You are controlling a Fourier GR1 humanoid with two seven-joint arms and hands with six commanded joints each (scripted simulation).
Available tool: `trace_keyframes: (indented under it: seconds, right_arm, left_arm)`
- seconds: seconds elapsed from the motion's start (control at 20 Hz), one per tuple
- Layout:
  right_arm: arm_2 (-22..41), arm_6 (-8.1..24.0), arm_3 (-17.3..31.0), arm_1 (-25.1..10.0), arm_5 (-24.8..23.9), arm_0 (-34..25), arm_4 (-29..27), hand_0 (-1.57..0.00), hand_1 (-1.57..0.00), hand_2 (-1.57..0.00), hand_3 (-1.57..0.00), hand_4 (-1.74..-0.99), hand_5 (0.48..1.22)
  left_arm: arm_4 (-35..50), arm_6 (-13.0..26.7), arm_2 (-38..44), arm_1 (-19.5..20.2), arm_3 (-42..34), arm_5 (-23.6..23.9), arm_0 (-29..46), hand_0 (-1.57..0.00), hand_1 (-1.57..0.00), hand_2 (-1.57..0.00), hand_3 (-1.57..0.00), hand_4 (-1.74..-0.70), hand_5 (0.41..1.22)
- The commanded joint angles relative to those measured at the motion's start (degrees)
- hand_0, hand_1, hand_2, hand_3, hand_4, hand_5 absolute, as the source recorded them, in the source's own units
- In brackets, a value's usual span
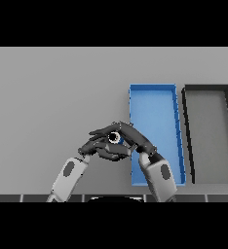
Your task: Pick up the blue pipe and place it into the blue bin.
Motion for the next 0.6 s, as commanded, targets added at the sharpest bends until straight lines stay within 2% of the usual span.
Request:
trace_keyframes:
  seconds: [0.0, 0.1, 0.25, 0.4, 0.55]
  right_arm:
    - [-2.0, 2.5, 0.0, 0.4, 0.3, -1.9, -1.9, -1.57, -1.57, -1.57, -1.57, -1.495, 1.221]
    - [-4.3, 7.7, -1.6, 1.8, 0.3, -4.8, -6.4, -1.57, -1.57, -1.57, -1.57, -1.494, 1.221]
    - [-10.1, 12.8, -3.6, 2.3, -3.1, -11.7, -12.7, -1.57, -1.57, -1.57, -1.57, -1.495, 1.221]
    - [-15.4, 13.6, -1.9, -2.9, -8.3, -20.1, -18.9, -1.57, -1.57, -1.57, -1.57, -1.497, 1.221]
    - [-22.1, 13.5, -1.4, -7.1, -12.6, -26.2, -19.0, -1.57, -1.57, -1.57, -1.57, -1.498, 1.221]
  left_arm:
    - [-0.4, 0.4, 0.0, 0.0, 1.0, 0.1, -0.4, -0.02, -0.01, -0.01, -0.01, -0.97, 0.512]
    - [-0.5, 0.4, -0.2, 0.4, 0.9, 0.2, -0.3, -0.01, -0.01, -0.01, -0.01, -0.97, 0.493]
    - [-0.4, 0.8, 0.0, 0.5, 1.3, 0.0, -0.5, 0.0, 0.0, 0.0, 0.0, -0.97, 0.479]
    - [-0.8, 0.5, -0.3, 0.9, 0.6, 0.1, 0.2, 0.0, 0.0, 0.0, 0.0, -0.95, 0.474]
    - [-1.3, -1.0, -1.2, 1.1, -0.6, 0.0, 1.4, 0.0, 0.0, 0.0, 0.0, -0.95, 0.468]
